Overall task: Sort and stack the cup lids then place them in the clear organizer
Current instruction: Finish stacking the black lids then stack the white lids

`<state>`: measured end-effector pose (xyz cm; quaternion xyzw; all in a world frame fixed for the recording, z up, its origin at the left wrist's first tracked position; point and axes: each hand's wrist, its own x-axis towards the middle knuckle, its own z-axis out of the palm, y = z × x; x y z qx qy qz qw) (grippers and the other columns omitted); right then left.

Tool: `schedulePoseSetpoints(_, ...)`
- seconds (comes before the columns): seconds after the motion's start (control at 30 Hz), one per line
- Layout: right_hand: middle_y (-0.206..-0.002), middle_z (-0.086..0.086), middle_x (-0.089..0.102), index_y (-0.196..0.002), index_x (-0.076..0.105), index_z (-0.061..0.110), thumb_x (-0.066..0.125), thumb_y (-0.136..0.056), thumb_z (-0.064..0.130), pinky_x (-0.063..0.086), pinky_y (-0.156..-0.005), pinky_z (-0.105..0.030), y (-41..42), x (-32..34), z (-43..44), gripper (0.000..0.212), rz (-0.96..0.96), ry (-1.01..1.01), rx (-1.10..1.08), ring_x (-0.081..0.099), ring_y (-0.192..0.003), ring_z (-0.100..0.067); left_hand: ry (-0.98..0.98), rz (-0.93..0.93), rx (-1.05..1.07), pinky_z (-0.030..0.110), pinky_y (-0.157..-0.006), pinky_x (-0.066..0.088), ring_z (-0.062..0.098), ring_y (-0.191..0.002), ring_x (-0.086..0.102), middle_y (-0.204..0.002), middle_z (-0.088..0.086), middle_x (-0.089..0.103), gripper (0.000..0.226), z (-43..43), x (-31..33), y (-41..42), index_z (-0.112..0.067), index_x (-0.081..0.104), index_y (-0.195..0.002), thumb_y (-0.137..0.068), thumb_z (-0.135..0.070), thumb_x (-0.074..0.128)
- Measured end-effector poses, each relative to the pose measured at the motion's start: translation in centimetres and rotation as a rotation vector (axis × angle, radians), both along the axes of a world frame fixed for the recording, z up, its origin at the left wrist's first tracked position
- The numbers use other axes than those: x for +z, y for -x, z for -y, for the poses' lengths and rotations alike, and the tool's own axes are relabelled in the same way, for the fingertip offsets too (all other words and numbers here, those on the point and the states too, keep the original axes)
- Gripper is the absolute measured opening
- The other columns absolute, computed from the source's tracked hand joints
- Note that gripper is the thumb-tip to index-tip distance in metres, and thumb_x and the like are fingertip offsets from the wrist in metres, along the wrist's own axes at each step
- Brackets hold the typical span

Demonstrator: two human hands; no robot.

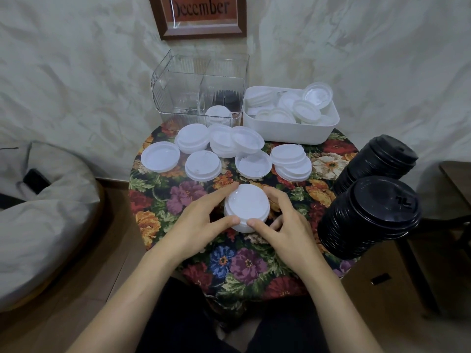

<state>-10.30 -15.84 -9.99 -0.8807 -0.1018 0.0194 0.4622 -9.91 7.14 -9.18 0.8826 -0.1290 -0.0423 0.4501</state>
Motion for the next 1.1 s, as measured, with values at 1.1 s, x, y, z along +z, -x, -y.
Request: schedulePoseSetpoints(1.1,-0.143,0.035,0.044,-0.143,0.033,0.066,0.07,-0.086,0.063,0.051,-0.088,-0.036,0.3,-0.4,-0.2,0.068,0.036,0.065,0.01,0.059,-0.085,0.003,-0.24,0.335,0.512,0.034,-0.081,0.039,0.013,-0.114,0.057,-0.139,-0.005,0.06,0.009,-2.1,-2.0,-4.7,-0.022,0.064,-0.095,-0.095,-0.025,0.073)
